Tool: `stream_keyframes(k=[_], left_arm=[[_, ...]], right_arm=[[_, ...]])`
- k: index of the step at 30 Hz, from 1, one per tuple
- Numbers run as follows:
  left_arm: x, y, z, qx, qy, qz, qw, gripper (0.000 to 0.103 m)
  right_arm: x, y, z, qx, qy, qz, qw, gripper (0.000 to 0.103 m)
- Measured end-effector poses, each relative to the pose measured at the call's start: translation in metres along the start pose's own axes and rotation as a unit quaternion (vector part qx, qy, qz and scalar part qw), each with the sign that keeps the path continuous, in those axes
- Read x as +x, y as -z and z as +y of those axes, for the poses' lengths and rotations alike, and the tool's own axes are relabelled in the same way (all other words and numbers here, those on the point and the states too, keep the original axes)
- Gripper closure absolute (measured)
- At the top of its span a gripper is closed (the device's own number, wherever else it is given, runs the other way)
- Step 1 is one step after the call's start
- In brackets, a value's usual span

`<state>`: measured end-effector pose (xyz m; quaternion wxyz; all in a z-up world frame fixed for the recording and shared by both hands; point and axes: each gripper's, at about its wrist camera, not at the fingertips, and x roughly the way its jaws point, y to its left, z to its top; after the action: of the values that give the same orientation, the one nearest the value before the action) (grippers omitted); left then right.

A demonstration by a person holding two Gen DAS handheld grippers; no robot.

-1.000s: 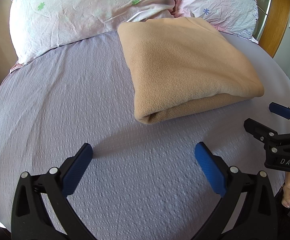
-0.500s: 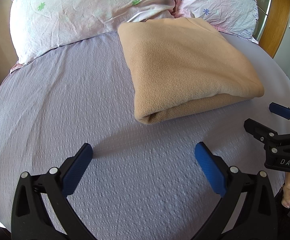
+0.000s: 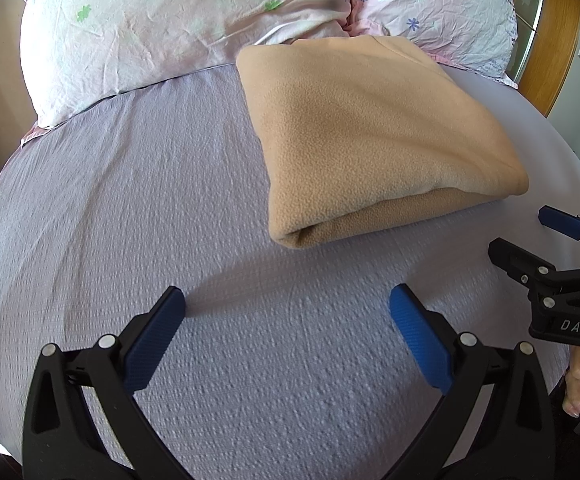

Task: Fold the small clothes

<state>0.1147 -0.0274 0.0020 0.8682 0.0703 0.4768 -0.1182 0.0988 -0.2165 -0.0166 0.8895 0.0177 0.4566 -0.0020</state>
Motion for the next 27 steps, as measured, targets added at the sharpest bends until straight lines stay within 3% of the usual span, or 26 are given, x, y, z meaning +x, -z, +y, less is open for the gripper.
stream_keyframes(k=[27], left_arm=[[0.0017,-0.0053,0.0009,-0.005,-0.001,0.012,0.9999,0.002]], right_arm=[[0.0003,0.0011,0.0011,0.005,0.003,-0.005,1.000,0.001]])
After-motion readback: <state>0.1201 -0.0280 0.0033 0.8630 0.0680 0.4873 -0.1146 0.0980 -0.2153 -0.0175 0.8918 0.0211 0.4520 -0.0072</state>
